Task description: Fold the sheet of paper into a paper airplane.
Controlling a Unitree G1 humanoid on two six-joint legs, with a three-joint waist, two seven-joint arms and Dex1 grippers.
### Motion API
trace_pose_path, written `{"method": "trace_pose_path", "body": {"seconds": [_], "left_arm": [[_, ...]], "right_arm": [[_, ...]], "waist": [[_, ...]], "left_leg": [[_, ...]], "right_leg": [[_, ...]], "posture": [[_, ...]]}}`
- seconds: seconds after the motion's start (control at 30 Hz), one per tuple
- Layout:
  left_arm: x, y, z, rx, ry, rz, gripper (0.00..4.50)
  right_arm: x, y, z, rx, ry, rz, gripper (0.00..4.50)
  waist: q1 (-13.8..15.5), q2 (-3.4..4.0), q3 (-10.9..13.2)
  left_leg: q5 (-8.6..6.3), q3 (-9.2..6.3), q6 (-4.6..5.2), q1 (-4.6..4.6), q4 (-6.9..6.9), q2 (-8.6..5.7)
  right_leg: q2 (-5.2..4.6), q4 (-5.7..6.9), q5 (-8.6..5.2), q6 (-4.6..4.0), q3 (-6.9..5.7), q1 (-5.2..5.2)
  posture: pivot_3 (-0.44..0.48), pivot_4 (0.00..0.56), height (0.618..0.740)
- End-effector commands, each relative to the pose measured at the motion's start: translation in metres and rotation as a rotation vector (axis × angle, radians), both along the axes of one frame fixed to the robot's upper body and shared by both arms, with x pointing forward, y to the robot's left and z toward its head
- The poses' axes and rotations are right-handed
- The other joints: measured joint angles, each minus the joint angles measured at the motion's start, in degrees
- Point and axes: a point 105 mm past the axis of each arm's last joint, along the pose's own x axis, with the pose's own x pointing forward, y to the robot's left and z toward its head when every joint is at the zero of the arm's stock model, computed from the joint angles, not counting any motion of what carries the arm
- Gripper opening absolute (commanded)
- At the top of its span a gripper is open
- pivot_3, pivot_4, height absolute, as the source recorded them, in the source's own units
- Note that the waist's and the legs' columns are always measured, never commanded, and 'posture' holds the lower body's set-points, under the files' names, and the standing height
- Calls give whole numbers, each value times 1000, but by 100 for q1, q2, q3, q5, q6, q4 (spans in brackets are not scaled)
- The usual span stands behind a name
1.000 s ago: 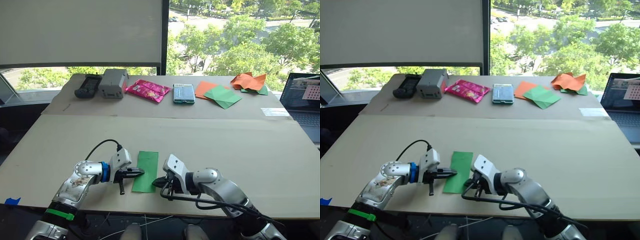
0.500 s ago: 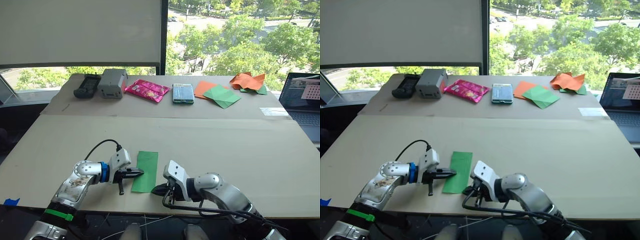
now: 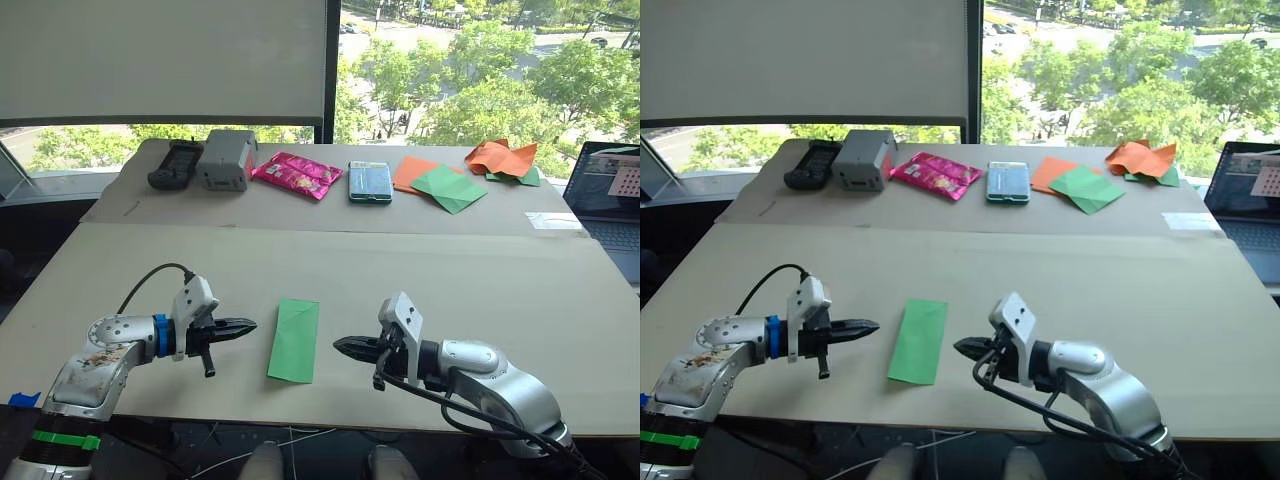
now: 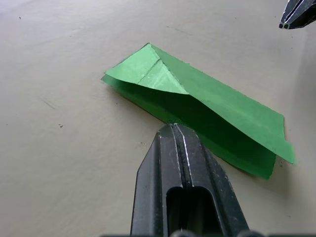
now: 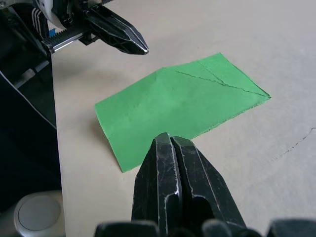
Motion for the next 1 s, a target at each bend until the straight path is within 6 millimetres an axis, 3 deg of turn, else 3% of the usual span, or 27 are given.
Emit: {"method": "trace_pose_path", "body": {"seconds": [0.03, 0.17, 0.33, 0.47, 0.63, 0.77, 1.0], "left_arm": [[4, -19, 0, -13, -31, -51, 0], [11, -34, -3, -28, -42, -84, 0], [16, -63, 15, -126, -57, -150, 0], [15, -82, -1, -109, -26, -205, 0], [17, -98, -3, -140, -15, -217, 0], [17, -99, -4, -137, -18, -216, 0], [14, -73, -9, -89, -12, -158, 0]], "right_arm": [[-1, 1, 14, 35, -38, -3, 49], [-1, -2, 19, 38, -49, -23, 49], [-1, -5, 35, 71, -85, -36, 49], [4, 0, 55, 125, -119, -29, 49], [11, 19, 61, 100, -143, 7, 49], [19, 27, 44, 10, -136, 10, 49], [31, 6, -6, -198, -57, -95, 49]], "waist": [[23, -2, 1], [39, -9, -2], [59, -9, -3], [42, -6, -5], [-3, -6, -5], [3, -6, -7], [3, -6, -8]], "left_leg": [[0, 0, 0, -4, 2, -1], [1, 0, 1, -17, 6, 1], [2, 0, 3, -17, 8, 0], [3, 0, 5, -16, 23, -2], [16, 0, 26, -16, 26, 0], [19, -1, 31, -12, 26, 1], [25, -1, 40, -17, 32, -1]], "right_leg": [[0, -1, 0, 0, 0, 0], [6, 5, 6, 7, 0, -1], [8, 8, 10, 12, -1, 5], [9, 8, 12, 17, 1, 13], [13, 15, 14, 19, 2, 11], [15, 25, 15, 17, 2, 12], [15, 29, 16, 17, 7, 13]], "posture": [[0, 150, 720], [0, 150, 720], [0, 150, 720], [0, 150, 720], [0, 150, 720], [0, 150, 720], [0, 150, 720]]}}
